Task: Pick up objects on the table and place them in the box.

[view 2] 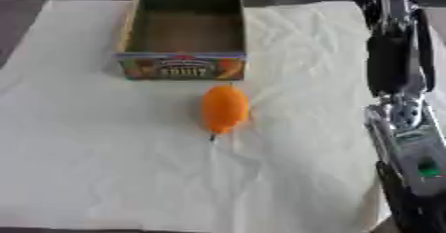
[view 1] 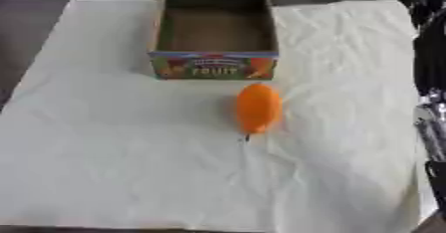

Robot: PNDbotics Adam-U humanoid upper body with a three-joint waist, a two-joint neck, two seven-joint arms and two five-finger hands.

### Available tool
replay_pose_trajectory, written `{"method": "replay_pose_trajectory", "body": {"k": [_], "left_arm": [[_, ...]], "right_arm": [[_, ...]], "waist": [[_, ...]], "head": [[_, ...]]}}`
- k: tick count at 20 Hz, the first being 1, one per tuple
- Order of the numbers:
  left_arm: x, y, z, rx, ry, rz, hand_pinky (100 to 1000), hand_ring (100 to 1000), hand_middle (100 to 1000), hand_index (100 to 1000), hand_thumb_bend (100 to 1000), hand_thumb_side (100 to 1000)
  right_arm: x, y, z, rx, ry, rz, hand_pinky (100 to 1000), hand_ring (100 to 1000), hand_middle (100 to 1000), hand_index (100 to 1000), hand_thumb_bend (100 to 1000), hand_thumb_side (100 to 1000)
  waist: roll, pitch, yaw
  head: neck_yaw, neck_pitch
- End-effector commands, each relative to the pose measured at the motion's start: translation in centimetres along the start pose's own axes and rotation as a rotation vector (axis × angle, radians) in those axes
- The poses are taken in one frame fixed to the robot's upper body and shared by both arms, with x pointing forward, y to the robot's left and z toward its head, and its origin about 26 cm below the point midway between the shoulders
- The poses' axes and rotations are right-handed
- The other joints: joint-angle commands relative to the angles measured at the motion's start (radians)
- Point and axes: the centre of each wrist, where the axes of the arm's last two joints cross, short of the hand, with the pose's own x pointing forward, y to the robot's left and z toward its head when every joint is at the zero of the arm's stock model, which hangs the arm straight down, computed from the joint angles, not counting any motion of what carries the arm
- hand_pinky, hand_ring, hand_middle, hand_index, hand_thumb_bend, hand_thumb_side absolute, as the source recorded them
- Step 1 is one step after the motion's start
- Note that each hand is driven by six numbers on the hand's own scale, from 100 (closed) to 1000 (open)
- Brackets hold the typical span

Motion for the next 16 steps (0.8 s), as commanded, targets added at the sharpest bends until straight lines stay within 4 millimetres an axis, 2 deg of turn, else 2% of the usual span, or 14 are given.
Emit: {"method": "replay_pose_trajectory", "body": {"k": [1,6,11,16], "left_arm": [[0.7,0.0,-0.3,-0.004,-0.028,0.000,318,393,634,625,100,759],[0.6,0.1,-0.3,-0.006,-0.025,-0.006,318,393,634,625,100,759],[0.5,0.2,-0.2,-0.013,-0.022,-0.013,318,393,633,624,100,758],[0.5,0.4,-0.2,-0.019,-0.019,-0.022,318,393,633,624,100,757]], "right_arm": [[0.9,-0.4,-0.8,0.016,-0.044,0.018,886,1000,612,870,100,1000],[1.6,-0.8,-1.9,0.077,-0.068,0.110,885,1000,643,877,100,1000],[3.0,-1.1,-3.8,0.258,-0.141,0.294,894,1000,734,911,100,1000],[4.7,-1.1,-5.8,0.449,-0.234,0.474,898,1000,782,932,100,1000]], "waist": [[0.000,-0.019,0.001],[-0.002,-0.024,0.000],[-0.007,-0.034,-0.002],[-0.013,-0.042,0.000]], "head": [[0.001,-0.011],[-0.002,-0.003],[-0.004,0.007],[-0.001,0.016]]}}
